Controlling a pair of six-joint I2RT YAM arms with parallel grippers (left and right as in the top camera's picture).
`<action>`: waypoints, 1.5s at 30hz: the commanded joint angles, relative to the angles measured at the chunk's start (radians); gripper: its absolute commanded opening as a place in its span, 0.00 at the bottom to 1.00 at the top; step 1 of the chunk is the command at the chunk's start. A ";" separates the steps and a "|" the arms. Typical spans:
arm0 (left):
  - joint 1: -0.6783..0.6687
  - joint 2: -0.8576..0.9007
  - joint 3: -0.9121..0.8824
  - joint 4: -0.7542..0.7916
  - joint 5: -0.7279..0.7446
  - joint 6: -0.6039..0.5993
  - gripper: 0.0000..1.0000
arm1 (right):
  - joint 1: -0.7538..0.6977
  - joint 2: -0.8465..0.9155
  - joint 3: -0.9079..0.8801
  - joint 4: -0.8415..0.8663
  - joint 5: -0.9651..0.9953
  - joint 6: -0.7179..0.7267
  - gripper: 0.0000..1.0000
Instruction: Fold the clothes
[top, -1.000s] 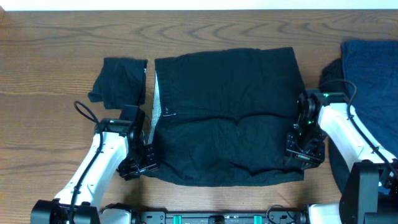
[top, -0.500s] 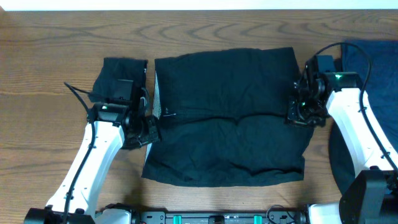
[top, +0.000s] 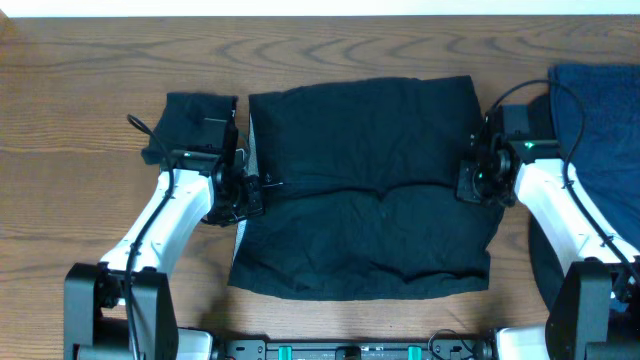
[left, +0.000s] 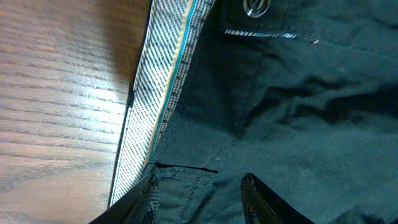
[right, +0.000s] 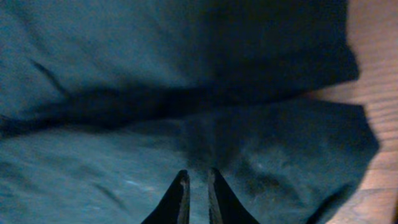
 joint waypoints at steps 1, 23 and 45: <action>0.000 0.014 0.011 0.001 0.014 0.017 0.45 | -0.005 0.002 -0.055 0.019 0.018 -0.005 0.12; 0.000 0.016 -0.030 0.034 0.013 0.024 0.45 | -0.007 -0.004 -0.218 0.174 0.068 -0.005 0.15; -0.001 0.016 -0.030 0.132 0.014 0.043 0.45 | -0.016 -0.011 -0.010 0.080 -0.063 -0.077 0.26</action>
